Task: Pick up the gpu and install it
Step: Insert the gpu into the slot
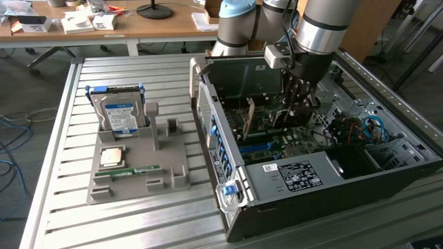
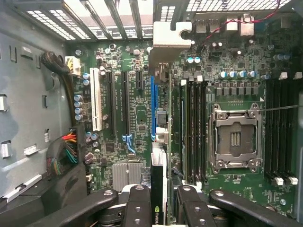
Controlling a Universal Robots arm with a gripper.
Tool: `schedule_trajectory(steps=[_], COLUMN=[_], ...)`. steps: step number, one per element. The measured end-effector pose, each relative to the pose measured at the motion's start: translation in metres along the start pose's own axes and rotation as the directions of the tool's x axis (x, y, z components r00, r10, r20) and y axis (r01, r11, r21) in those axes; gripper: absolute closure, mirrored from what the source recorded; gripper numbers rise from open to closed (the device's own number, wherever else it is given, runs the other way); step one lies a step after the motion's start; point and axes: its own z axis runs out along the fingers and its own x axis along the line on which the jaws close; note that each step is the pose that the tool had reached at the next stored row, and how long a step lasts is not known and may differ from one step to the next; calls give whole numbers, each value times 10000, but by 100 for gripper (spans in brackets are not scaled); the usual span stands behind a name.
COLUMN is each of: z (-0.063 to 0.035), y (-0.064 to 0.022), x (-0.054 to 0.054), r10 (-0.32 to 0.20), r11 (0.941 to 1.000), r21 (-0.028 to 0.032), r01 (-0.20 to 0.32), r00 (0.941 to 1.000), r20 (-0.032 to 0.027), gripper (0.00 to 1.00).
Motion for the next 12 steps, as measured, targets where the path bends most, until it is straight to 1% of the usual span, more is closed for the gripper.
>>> schedule_trajectory(steps=[12], z=[3], y=[12], x=[30], r10=[0], r11=[10000], r21=[1], r01=[0], r00=[10000], r20=[4], gripper=[74])
